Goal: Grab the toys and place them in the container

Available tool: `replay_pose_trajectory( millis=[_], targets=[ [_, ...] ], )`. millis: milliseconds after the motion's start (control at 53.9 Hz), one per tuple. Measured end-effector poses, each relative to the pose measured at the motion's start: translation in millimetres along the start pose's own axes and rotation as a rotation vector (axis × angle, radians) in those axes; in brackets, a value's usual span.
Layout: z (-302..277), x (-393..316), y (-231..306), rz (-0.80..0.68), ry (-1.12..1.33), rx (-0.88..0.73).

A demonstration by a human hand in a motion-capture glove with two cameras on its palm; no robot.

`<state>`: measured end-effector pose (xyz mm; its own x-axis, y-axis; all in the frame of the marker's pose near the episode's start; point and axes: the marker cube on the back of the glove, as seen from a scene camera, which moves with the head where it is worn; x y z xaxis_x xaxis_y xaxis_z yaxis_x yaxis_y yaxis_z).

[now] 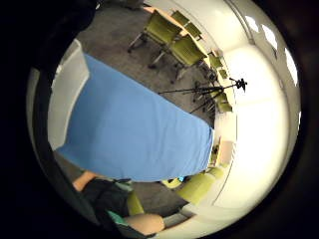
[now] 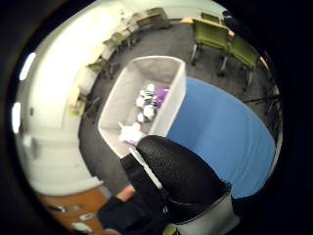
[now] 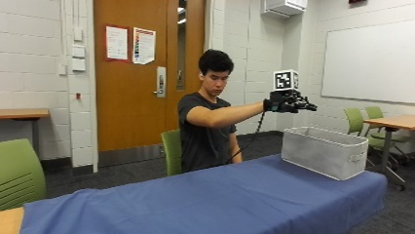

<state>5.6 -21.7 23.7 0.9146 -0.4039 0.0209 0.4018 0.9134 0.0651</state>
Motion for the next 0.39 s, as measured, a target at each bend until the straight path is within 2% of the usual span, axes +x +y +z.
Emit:
replay_pose_trajectory(
  millis=[130, 389],
  targets=[
    [14.9, 49.1, 22.5, 0.227, 0.119, 0.004],
    [34.4, 90.0, 53.0, 0.306, 0.086, -0.02]
  ],
)
